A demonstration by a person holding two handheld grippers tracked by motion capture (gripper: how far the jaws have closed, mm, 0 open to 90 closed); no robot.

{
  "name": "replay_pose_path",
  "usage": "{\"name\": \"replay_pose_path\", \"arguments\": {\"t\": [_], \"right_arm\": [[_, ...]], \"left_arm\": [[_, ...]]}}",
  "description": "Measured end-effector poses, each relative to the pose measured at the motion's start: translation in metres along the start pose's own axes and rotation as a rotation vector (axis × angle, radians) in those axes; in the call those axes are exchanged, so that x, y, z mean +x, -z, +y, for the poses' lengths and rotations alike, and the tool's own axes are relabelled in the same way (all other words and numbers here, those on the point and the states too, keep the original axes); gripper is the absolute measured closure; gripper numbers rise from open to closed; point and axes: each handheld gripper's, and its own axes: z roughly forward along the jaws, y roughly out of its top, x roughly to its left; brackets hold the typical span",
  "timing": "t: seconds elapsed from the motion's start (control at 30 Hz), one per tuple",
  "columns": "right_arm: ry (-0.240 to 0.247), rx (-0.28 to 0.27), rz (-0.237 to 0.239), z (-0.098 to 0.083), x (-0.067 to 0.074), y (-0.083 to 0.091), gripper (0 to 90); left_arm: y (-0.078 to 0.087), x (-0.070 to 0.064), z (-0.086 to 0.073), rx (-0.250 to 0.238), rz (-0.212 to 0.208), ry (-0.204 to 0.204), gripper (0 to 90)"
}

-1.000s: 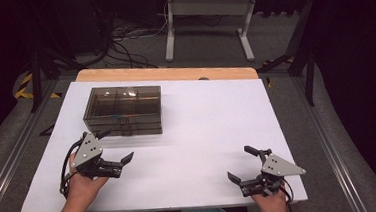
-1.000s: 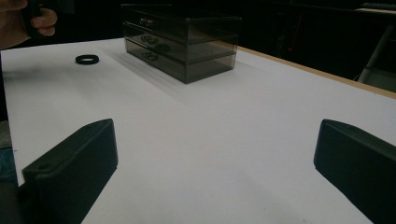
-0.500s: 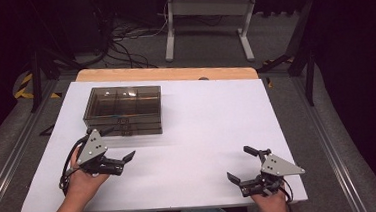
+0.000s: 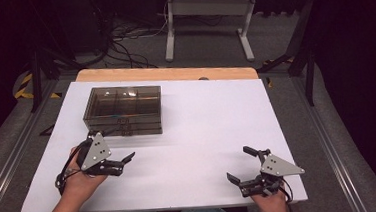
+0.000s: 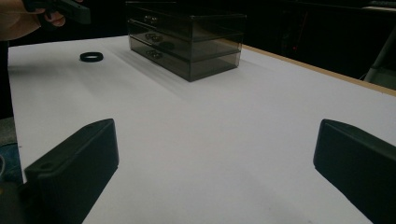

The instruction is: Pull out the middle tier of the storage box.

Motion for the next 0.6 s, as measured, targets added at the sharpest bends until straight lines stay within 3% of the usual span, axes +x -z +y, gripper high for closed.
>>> {"name": "replay_pose_path", "arguments": {"t": [0.03, 0.2, 0.6], "right_arm": [[0.0, 0.0, 0.0, 0.0, 0.0, 0.0, 0.7], [-0.005, 0.001, 0.003, 0.0001, 0.0005, 0.0003, 0.7], [-0.002, 0.0, 0.004, -0.0002, 0.0005, -0.0004, 0.8]], "left_arm": [[0.0, 0.0, 0.0, 0.0, 0.0, 0.0, 11.1], [0.0013, -0.0037, 0.0009, 0.018, 0.055, -0.085, 13.7], [0.0034, -0.0078, -0.0029, 0.057, 0.168, -0.178, 19.9]]}}
